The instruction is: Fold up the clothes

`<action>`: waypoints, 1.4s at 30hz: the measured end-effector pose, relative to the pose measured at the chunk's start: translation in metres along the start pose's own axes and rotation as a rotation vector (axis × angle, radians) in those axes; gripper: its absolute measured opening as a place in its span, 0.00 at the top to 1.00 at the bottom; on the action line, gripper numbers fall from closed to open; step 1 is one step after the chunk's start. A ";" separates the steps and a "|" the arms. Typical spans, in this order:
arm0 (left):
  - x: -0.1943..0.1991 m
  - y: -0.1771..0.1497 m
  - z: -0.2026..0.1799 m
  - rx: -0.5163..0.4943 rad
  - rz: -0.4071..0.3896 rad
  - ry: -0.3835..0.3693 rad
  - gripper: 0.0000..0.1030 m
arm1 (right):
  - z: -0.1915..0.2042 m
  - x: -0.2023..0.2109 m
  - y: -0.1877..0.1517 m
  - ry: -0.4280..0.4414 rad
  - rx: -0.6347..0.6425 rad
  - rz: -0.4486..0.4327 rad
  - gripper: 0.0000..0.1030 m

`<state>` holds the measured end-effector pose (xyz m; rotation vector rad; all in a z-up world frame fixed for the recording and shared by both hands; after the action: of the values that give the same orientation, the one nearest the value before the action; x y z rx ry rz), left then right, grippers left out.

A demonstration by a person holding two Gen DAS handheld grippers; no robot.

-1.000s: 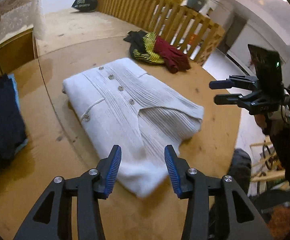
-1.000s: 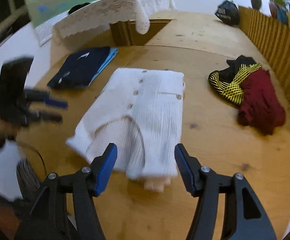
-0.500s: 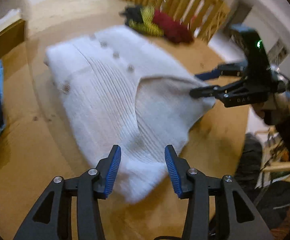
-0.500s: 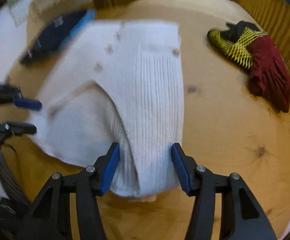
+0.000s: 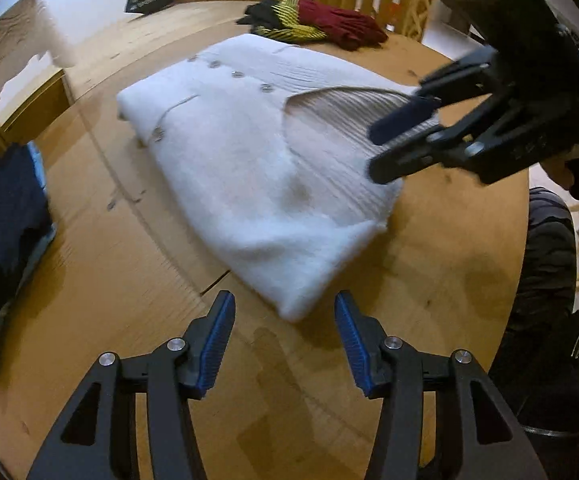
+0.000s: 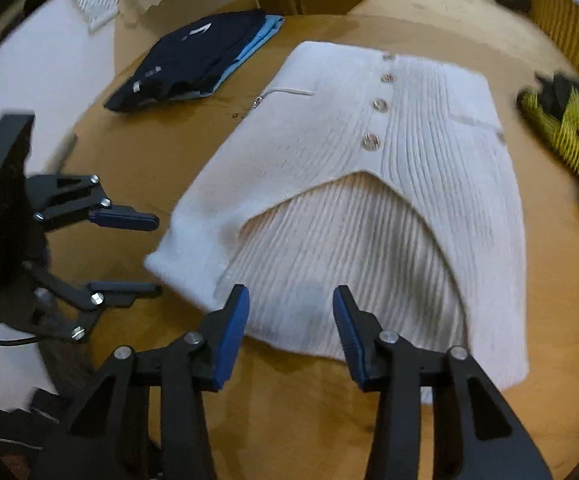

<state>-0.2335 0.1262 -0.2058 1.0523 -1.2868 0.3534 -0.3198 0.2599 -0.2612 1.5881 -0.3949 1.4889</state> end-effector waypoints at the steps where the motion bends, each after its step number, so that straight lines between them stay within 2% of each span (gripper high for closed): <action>1: 0.007 0.007 0.000 0.009 -0.021 -0.010 0.52 | -0.001 -0.004 -0.002 -0.021 0.012 0.025 0.64; 3: 0.027 0.024 0.002 0.038 -0.087 -0.051 0.51 | -0.003 -0.008 -0.007 -0.045 0.023 0.062 0.63; 6: 0.043 0.049 0.010 0.090 -0.171 -0.081 0.44 | -0.011 0.002 -0.009 -0.004 -0.009 0.059 0.64; 7: 0.041 0.055 0.011 0.111 -0.180 -0.089 0.43 | -0.018 0.010 -0.007 -0.006 -0.031 0.031 0.64; 10: 0.010 0.056 0.010 0.157 -0.095 -0.130 0.44 | -0.054 0.044 0.003 -0.066 -0.127 -0.106 0.59; 12: -0.010 0.050 0.008 0.165 -0.035 -0.108 0.46 | -0.083 0.053 0.000 -0.118 -0.189 -0.131 0.46; 14: -0.013 0.048 0.011 0.209 -0.035 -0.101 0.46 | -0.111 0.060 -0.008 -0.151 -0.246 -0.140 0.45; 17: 0.001 0.053 0.027 0.357 -0.085 -0.174 0.41 | -0.135 0.052 -0.024 -0.104 -0.322 -0.118 0.45; 19: 0.006 0.054 0.047 0.472 -0.099 -0.178 0.36 | -0.145 0.045 -0.027 -0.044 -0.376 -0.111 0.45; 22: -0.003 0.050 0.066 0.609 -0.060 -0.198 0.35 | -0.153 0.038 -0.027 0.001 -0.425 -0.121 0.45; 24: -0.010 0.049 0.064 0.660 -0.031 -0.249 0.35 | -0.153 0.036 -0.027 0.041 -0.440 -0.120 0.45; 29: -0.031 0.047 0.053 0.694 0.025 -0.279 0.33 | -0.145 0.032 -0.028 0.141 -0.464 -0.108 0.45; 35: -0.047 0.057 0.044 0.708 0.068 -0.271 0.29 | -0.134 0.026 -0.031 0.125 -0.408 -0.070 0.41; 39: -0.046 0.055 0.039 0.663 0.091 -0.248 0.27 | -0.138 0.017 -0.025 0.130 -0.407 -0.042 0.39; 42: -0.047 0.055 0.036 0.664 0.097 -0.258 0.26 | -0.142 0.019 -0.024 0.150 -0.420 -0.047 0.39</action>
<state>-0.3103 0.1419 -0.2268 1.6345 -1.4936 0.7721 -0.3868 0.3887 -0.2708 1.1408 -0.5403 1.3717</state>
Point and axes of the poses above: each gripper's, at about its wrist camera, not at the fingertips, and x roughly against the way its jaws point, z to its left, y to its top, the point moved 9 cm from there along -x, roughly the way its jaws point, and after that the axes turned 8 degrees about x, right-handed, at the moved point
